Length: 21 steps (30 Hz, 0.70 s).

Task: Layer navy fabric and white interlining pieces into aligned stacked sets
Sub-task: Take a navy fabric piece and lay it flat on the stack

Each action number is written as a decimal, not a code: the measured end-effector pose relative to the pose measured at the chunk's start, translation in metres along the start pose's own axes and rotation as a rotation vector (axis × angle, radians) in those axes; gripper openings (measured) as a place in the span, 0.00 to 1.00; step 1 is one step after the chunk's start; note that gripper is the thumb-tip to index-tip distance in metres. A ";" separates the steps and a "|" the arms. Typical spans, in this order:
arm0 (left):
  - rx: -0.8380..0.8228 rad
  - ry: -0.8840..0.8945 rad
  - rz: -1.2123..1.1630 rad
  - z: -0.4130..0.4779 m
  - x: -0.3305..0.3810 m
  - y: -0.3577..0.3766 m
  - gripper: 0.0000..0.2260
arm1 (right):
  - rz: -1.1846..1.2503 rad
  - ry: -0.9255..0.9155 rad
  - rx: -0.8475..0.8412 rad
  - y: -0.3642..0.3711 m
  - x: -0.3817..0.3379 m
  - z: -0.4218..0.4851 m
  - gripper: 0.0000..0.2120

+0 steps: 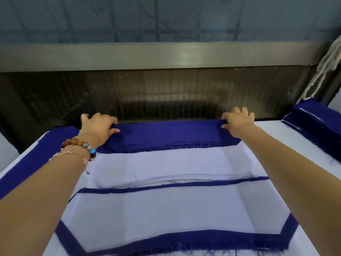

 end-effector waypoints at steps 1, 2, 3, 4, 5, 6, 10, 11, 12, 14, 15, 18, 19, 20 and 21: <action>-0.005 -0.030 0.012 -0.002 -0.007 0.001 0.07 | -0.021 0.031 0.010 0.001 0.005 -0.001 0.15; -0.014 -0.058 0.018 -0.005 -0.013 0.001 0.07 | -0.042 0.061 0.020 0.001 0.010 -0.003 0.14; -0.019 -0.086 0.016 -0.007 -0.017 0.002 0.06 | -0.059 0.088 0.029 0.001 0.013 -0.005 0.14; -0.014 -0.119 -0.003 -0.010 -0.022 0.003 0.05 | -0.067 0.109 0.041 0.000 0.016 -0.006 0.14; 0.002 -0.158 -0.041 -0.012 -0.025 0.003 0.04 | -0.061 0.126 0.056 0.000 0.019 -0.008 0.14; 0.036 -0.198 -0.094 -0.014 -0.028 0.002 0.04 | -0.036 0.146 0.076 -0.001 0.021 -0.009 0.13; 0.179 -0.394 -0.418 -0.018 -0.035 -0.008 0.02 | 0.239 0.322 0.144 -0.008 0.031 -0.014 0.07; 0.184 -0.438 -0.500 -0.019 -0.035 -0.011 0.02 | 0.314 0.369 0.149 -0.010 0.033 -0.015 0.06; 0.189 -0.472 -0.560 -0.020 -0.035 -0.014 0.02 | 0.377 0.407 0.152 -0.012 0.035 -0.017 0.05; 0.209 -0.521 -0.617 -0.023 -0.036 -0.023 0.04 | 0.456 0.457 0.159 -0.015 0.038 -0.021 0.05; 0.222 -0.538 -0.626 -0.025 -0.037 -0.027 0.05 | 0.478 0.472 0.164 -0.018 0.039 -0.023 0.05; 0.264 -0.555 -0.666 -0.032 -0.037 -0.044 0.06 | 0.507 0.478 0.170 -0.028 0.043 -0.031 0.04; 0.274 -0.557 -0.690 -0.034 -0.036 -0.050 0.06 | 0.515 0.473 0.167 -0.033 0.044 -0.033 0.04; 0.281 -0.555 -0.708 -0.037 -0.035 -0.057 0.06 | 0.526 0.468 0.162 -0.037 0.046 -0.036 0.05; 0.285 -0.551 -0.720 -0.039 -0.034 -0.064 0.07 | 0.535 0.462 0.155 -0.041 0.048 -0.039 0.05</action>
Point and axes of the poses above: each hand's wrist, its own z-axis towards the middle knuckle, its own y-axis out of the palm, x = y × z, the point moved 4 cm from there along z, towards the middle knuckle, and after that the axes turned 15 degrees about x, right-handed, at the moved point
